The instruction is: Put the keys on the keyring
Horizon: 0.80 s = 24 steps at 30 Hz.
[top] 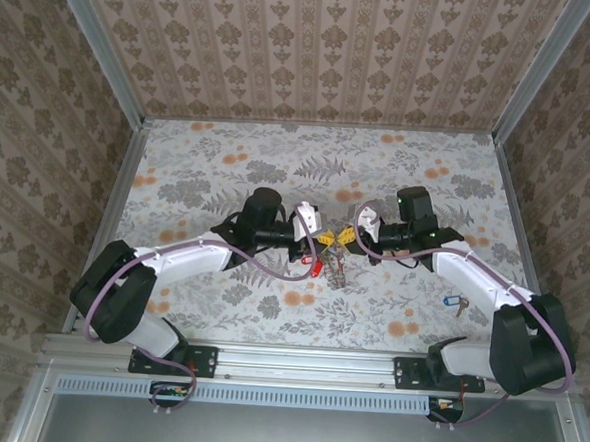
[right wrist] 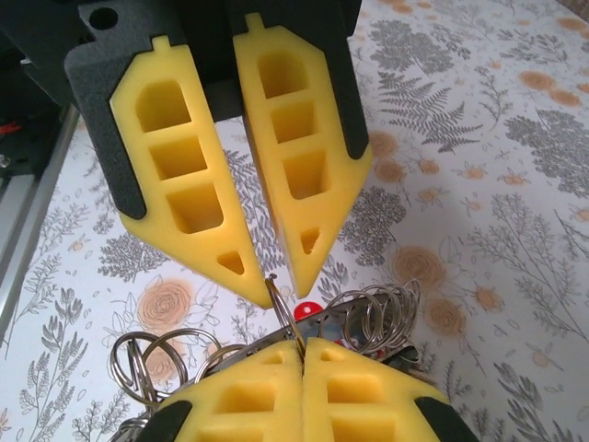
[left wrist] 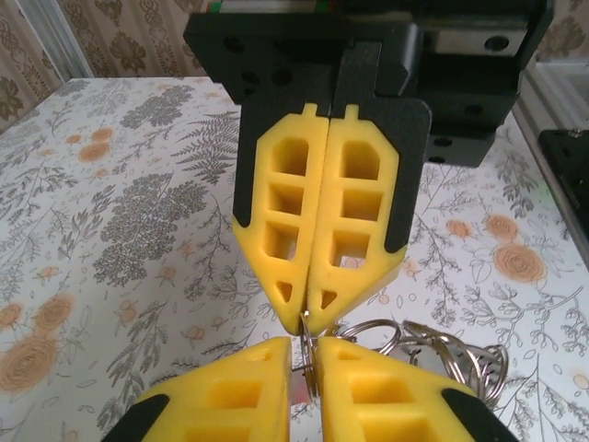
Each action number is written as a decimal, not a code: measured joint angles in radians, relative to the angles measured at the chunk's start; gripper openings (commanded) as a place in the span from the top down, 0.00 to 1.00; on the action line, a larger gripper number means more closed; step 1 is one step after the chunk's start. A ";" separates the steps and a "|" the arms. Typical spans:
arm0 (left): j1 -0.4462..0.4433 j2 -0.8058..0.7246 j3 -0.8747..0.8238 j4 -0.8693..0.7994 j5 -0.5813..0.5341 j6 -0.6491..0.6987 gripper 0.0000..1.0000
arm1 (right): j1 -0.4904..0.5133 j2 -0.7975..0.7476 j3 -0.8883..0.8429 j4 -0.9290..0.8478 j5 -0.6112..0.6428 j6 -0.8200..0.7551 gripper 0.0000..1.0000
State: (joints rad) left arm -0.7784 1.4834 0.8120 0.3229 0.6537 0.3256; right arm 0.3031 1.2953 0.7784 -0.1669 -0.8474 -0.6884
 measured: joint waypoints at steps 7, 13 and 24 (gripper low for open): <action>0.000 0.000 0.066 -0.146 -0.027 0.089 0.78 | 0.042 -0.067 0.062 -0.145 0.135 -0.050 1.00; -0.005 0.000 0.069 -0.167 -0.026 0.096 0.76 | 0.074 -0.080 0.084 -0.210 0.201 -0.068 1.00; -0.021 0.000 0.076 -0.159 -0.026 0.095 0.79 | 0.105 -0.082 0.097 -0.234 0.243 -0.068 1.00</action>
State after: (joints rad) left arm -0.7994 1.4830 0.8879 0.1638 0.6281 0.4202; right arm 0.4076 1.2133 0.8757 -0.4007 -0.6044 -0.7567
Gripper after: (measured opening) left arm 0.227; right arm 0.060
